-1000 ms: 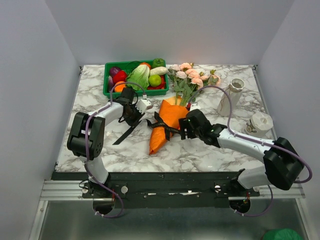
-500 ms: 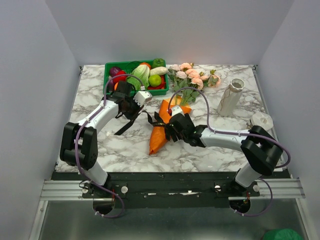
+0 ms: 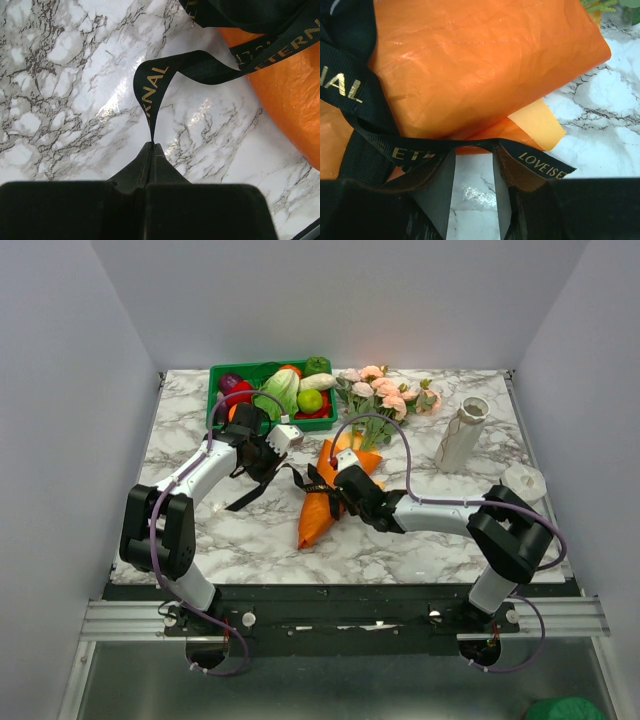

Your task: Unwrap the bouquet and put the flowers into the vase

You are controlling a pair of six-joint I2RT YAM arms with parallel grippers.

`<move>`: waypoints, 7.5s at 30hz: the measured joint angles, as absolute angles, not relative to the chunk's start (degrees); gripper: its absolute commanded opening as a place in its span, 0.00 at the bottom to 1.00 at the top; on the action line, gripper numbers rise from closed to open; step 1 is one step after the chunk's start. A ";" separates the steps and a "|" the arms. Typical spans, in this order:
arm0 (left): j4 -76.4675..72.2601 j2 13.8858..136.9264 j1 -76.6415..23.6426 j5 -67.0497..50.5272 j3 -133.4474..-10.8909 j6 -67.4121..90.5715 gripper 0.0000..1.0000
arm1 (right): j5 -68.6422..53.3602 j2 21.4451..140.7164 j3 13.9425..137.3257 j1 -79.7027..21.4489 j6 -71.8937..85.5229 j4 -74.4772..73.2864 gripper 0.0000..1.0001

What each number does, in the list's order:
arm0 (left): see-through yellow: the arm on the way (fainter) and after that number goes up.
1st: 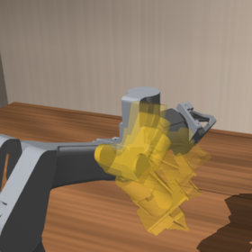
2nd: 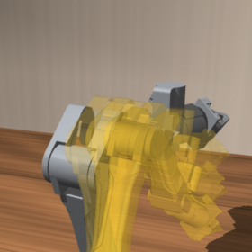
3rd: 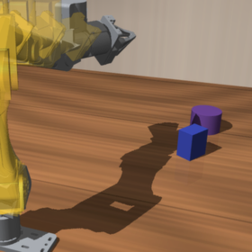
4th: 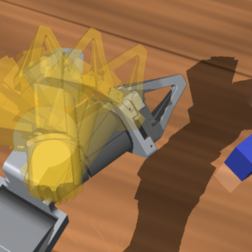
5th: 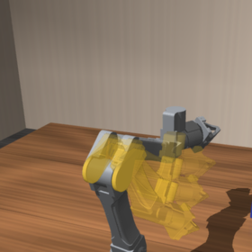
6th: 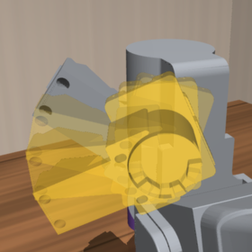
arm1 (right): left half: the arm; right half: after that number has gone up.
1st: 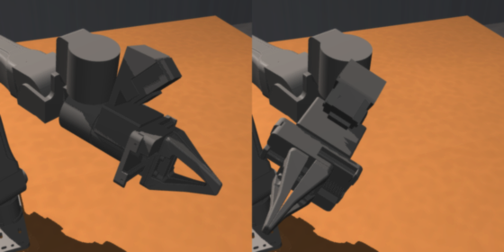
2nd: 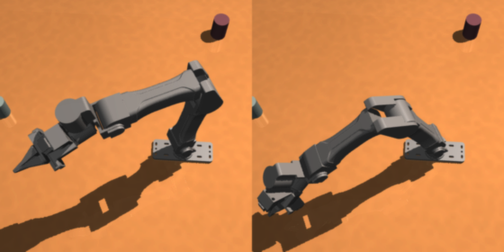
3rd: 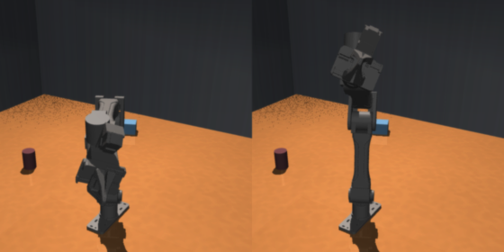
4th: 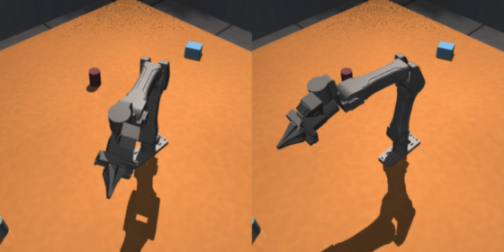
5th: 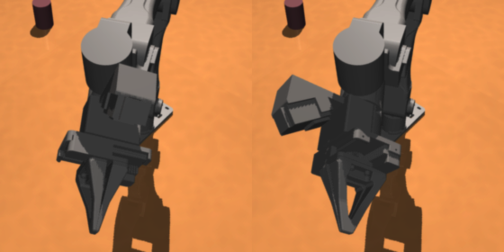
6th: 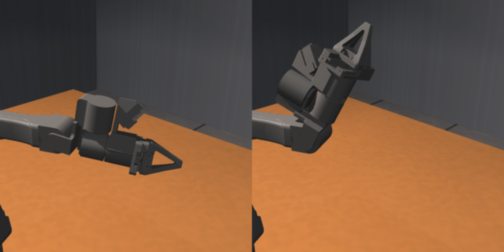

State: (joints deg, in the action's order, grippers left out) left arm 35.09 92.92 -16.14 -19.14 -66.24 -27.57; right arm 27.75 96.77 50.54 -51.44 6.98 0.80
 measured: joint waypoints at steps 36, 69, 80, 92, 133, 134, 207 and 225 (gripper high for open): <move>39.07 89.52 -15.29 -19.16 -68.07 -26.57 0.00 | 22.06 91.90 51.27 -51.40 7.38 -4.40 0.97; 38.50 90.02 -15.27 -17.98 -68.16 -26.17 0.02 | 0.25 81.34 44.38 -40.64 7.27 1.08 0.79; 38.28 90.02 -15.29 -17.96 -68.18 -25.85 0.03 | 1.43 89.12 44.69 -40.88 5.74 -2.68 0.80; 38.24 90.45 -15.27 -17.98 -68.95 -25.85 0.03 | 7.81 94.19 47.57 -44.42 1.65 -2.26 0.77; 41.50 91.35 0.91 -19.84 -75.99 -22.79 0.00 | 26.04 71.92 41.15 -45.80 14.44 -5.65 0.01; 41.47 90.87 4.40 -19.81 -76.42 -22.48 0.00 | 27.86 69.73 41.04 -44.49 16.71 -7.92 0.01; 23.00 100.38 -23.49 -6.33 -68.95 -13.06 0.99 | 25.19 32.53 44.82 -32.16 28.27 -26.33 1.00; 29.74 95.77 -39.94 -10.57 -73.12 -11.92 0.99 | 25.19 30.55 48.21 -32.16 28.45 -26.76 1.00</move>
